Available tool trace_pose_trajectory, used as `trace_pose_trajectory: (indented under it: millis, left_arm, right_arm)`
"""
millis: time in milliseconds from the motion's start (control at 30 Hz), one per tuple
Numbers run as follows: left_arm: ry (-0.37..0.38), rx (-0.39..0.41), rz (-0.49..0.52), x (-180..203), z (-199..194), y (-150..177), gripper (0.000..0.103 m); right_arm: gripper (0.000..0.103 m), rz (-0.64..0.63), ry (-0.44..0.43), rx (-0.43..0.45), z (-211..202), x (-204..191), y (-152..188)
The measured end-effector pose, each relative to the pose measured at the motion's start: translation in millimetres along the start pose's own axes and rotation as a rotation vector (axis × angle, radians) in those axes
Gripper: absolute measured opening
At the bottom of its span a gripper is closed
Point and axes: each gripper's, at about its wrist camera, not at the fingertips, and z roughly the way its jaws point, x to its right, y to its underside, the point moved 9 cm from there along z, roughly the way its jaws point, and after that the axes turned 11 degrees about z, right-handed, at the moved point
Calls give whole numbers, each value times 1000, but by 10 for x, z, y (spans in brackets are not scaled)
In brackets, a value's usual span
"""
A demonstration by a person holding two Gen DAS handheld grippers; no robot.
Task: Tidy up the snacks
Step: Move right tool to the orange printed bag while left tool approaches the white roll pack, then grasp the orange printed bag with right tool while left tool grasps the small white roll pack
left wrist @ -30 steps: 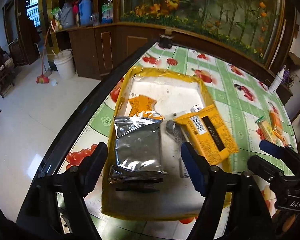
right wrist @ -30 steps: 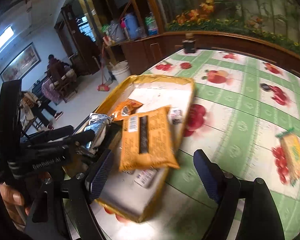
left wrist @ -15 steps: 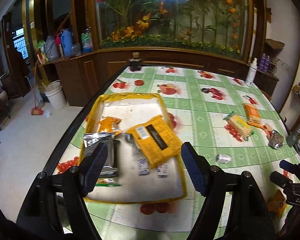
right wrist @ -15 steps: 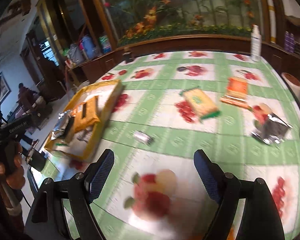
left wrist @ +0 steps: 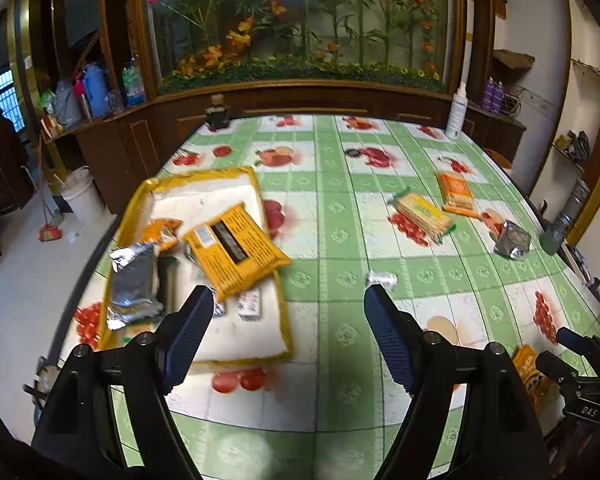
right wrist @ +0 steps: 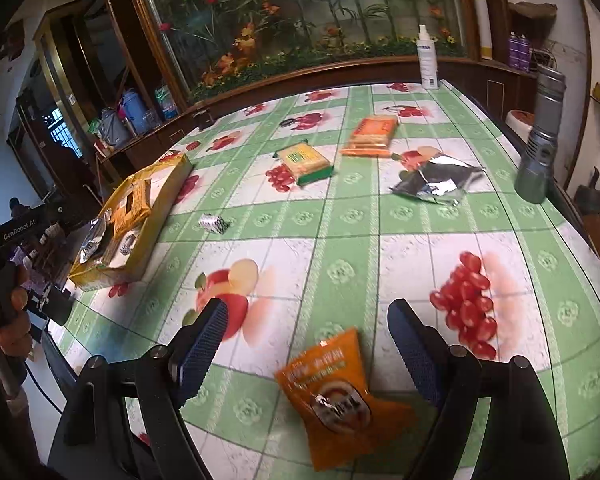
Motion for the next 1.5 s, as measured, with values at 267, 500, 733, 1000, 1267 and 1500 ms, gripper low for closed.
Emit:
trace_pose_trajectory:
  millis: [267, 500, 733, 1000, 1267, 1500]
  left_arm:
    - [80, -73, 63, 414, 226, 157, 78]
    - [122, -115, 94, 648, 589, 68, 78]
    - [166, -199, 99, 863, 1051, 67, 78]
    - [144, -239, 90, 895, 1364, 71, 78]
    - [144, -184, 109, 903, 1319, 15, 29]
    - [213, -180, 63, 843, 1242, 50, 28]
  right_arm:
    - [84, 1, 13, -39, 3, 136, 234]
    - [84, -59, -5, -99, 120, 92, 375]
    - [84, -90, 16, -148, 267, 159, 432]
    - [85, -142, 51, -155, 337, 184, 403]
    - [72, -266, 133, -165, 370, 158, 472]
    - [39, -139, 83, -165, 308, 223, 374]
